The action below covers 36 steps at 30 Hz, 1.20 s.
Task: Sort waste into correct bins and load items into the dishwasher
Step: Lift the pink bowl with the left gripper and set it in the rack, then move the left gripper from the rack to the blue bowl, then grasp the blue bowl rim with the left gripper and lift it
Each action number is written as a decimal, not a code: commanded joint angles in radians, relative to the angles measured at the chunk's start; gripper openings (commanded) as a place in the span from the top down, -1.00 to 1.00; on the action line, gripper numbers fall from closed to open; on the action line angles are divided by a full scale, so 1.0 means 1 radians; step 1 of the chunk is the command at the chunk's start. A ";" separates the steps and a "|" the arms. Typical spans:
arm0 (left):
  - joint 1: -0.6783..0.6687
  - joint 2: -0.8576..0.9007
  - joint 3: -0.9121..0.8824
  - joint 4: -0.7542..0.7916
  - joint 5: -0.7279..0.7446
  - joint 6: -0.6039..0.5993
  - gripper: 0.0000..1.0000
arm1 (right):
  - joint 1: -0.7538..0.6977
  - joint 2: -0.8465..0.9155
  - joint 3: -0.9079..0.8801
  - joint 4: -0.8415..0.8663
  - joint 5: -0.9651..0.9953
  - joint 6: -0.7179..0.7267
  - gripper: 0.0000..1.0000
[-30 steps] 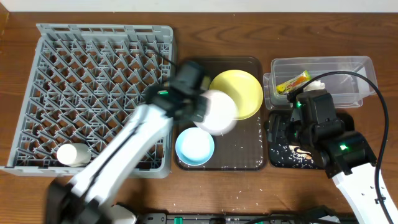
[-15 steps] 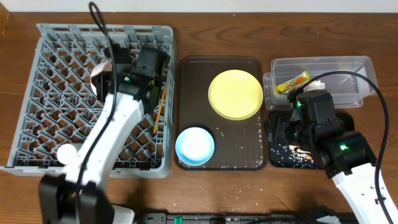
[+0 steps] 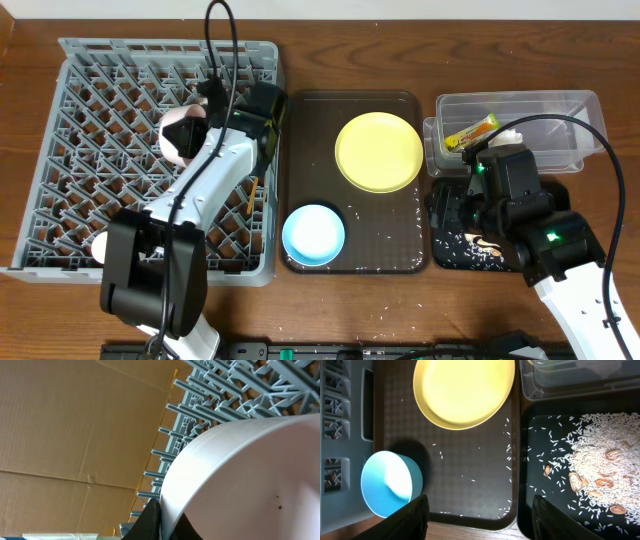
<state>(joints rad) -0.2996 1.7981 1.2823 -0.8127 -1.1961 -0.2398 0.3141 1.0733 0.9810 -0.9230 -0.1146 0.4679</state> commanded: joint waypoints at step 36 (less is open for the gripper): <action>-0.340 -0.207 -0.107 -0.162 1.089 -0.060 0.01 | -0.005 0.000 0.004 0.002 0.013 0.007 -0.29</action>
<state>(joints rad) -0.6369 1.5307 1.2224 -0.9657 -0.0597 -0.2844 0.3141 1.0733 0.9806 -0.9222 -0.1116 0.4679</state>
